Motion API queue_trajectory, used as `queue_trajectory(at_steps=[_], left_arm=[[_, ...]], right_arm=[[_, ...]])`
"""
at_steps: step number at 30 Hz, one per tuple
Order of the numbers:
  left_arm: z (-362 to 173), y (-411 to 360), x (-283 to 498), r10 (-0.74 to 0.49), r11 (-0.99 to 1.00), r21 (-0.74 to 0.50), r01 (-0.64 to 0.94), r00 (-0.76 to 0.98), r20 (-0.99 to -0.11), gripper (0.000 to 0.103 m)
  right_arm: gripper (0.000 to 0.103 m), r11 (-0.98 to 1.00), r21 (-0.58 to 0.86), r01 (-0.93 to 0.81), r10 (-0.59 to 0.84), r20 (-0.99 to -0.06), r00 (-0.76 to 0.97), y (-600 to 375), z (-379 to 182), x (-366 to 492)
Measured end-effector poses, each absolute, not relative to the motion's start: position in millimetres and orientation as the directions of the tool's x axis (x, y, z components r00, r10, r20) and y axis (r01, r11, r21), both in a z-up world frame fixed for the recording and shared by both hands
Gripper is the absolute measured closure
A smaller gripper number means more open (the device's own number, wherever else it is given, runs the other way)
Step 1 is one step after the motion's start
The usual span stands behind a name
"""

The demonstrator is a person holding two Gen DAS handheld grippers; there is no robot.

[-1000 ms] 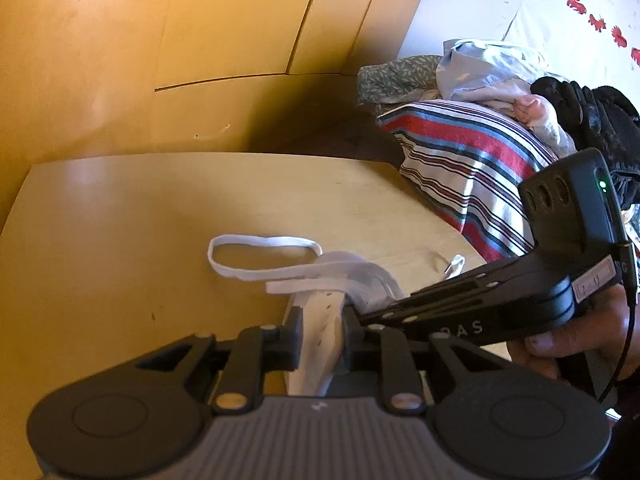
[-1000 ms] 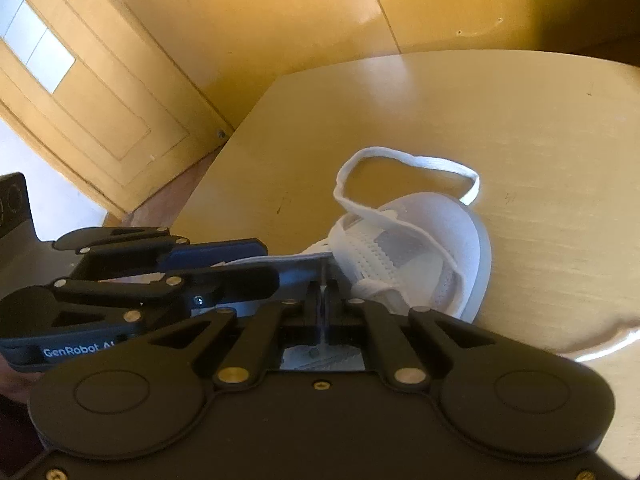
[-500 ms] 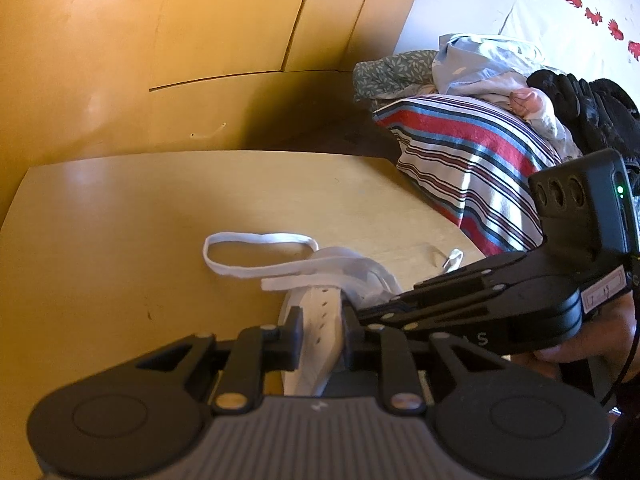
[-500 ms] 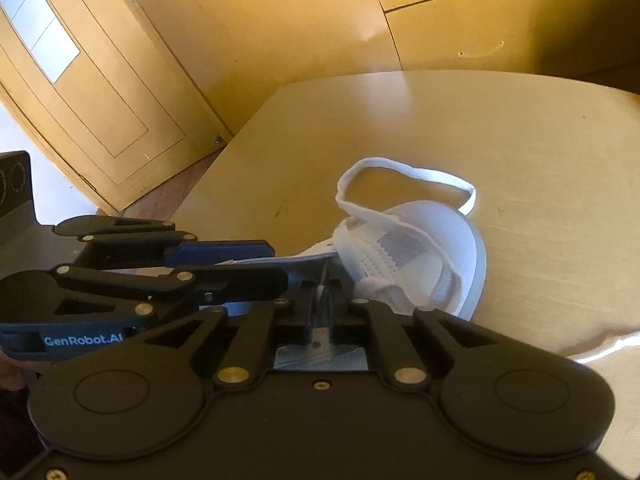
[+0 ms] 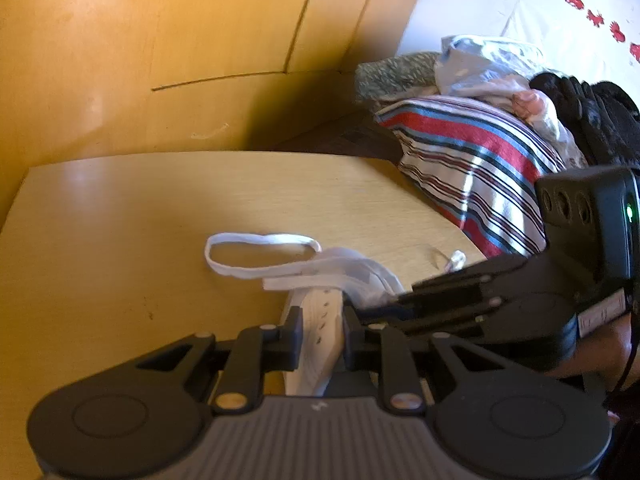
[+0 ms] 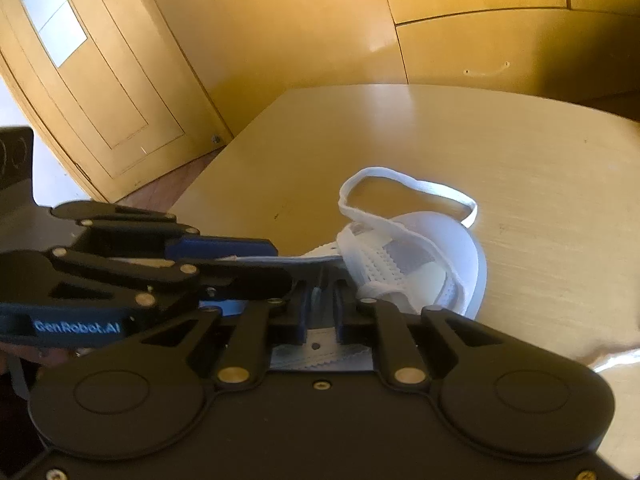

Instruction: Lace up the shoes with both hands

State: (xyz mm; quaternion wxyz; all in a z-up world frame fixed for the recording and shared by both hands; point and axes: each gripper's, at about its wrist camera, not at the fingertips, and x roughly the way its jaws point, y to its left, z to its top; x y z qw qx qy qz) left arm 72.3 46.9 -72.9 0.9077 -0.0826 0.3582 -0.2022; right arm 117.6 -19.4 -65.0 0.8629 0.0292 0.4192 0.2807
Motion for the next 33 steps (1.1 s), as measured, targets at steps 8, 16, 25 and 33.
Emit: queue_trajectory(at_steps=[8, 16, 25, 33], left_arm=[[-73.9, 50.7, 74.6, -0.435, 0.899, -0.335, 0.282, 0.658, -0.614, 0.082], [-75.4, 51.4, 74.4, -0.442, 0.896, -0.339, 0.287, 0.653, -0.615, 0.080], [-73.4, 48.6, 74.1, -0.423, 0.906, -0.306, 0.292, 0.657, -0.625, 0.080], [-69.7, 37.3, 70.9, -0.391, 0.918, -0.213, 0.335, 0.666, -0.635, 0.080]], right_arm=[[0.093, 0.840, 0.272, -0.470, 0.505, -0.707, 0.495, -15.7, -62.6, 117.0], [0.094, 0.838, 0.266, -0.476, 0.508, -0.696, 0.507, -17.4, -62.1, 110.8], [0.102, 0.837, 0.231, -0.496, 0.499, -0.694, 0.519, -12.7, -62.3, 108.6], [0.102, 0.850, 0.321, -0.418, 0.508, -0.712, 0.485, -26.2, -56.9, 112.1]])
